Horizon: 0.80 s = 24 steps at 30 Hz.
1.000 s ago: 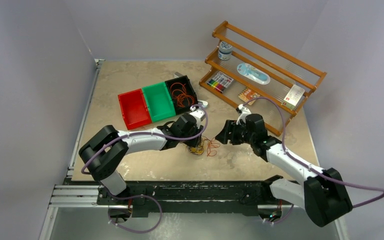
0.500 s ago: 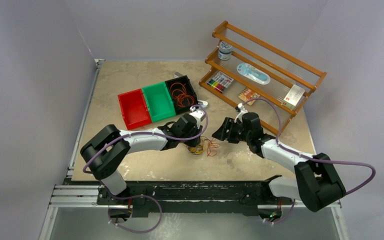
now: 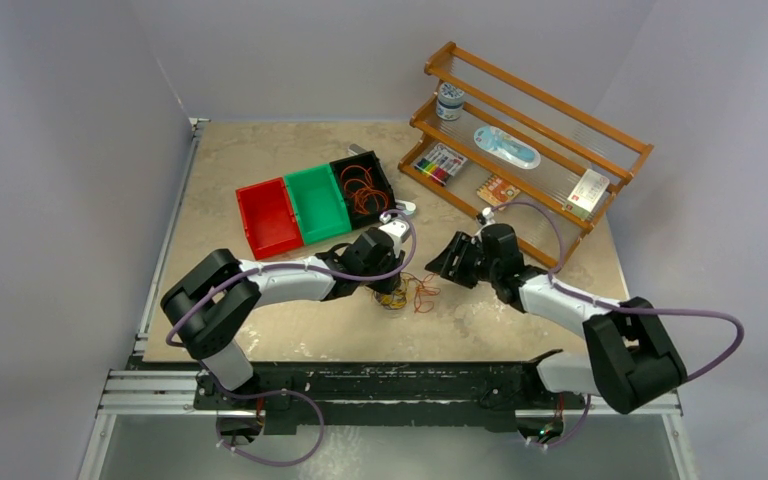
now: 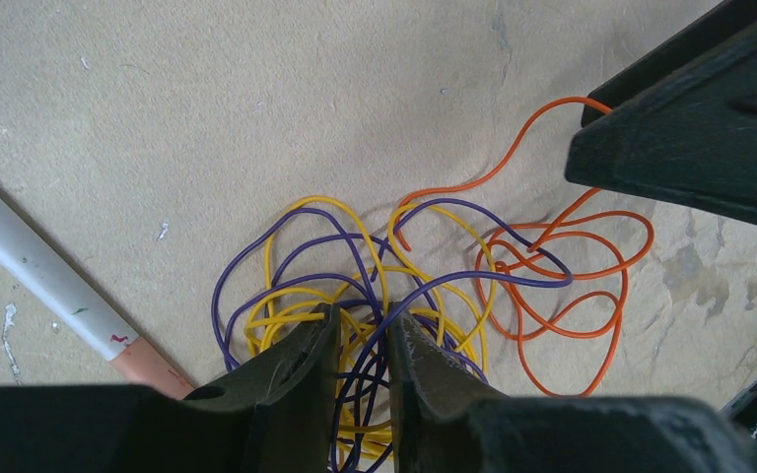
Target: Untangle the cables
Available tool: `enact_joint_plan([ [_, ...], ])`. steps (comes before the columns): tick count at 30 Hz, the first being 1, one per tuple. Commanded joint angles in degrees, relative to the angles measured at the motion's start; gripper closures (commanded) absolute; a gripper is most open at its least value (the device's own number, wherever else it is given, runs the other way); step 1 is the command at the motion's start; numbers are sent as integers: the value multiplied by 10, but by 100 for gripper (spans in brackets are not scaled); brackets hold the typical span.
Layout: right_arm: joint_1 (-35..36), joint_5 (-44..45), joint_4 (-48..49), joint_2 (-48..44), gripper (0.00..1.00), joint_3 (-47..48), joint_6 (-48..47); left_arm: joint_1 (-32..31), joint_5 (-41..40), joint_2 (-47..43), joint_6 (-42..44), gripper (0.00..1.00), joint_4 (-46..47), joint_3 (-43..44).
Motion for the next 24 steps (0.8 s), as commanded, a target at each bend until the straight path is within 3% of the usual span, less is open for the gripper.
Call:
enact_joint_plan([
  [1, 2, 6, 1, 25, 45, 28, 19, -3, -12, 2, 4, 77, 13, -2],
  [5, 1, -6, 20, 42, 52, 36, 20, -3, -12, 2, 5, 78, 14, -2],
  [11, 1, -13, 50, 39, 91, 37, 25, -3, -17, 2, 4, 79, 17, -8],
  [13, 1, -9, 67, 22, 100, 32, 27, -3, -18, 3, 2, 81, 18, -10],
  [17, 2, 29, 63, -46, 100, 46, 4, -2, -25, 8, -3, 86, 20, -17],
  [24, 2, 139, -26, -160, 100, 138, -84, -3, -38, 24, -14, 96, 24, -22],
])
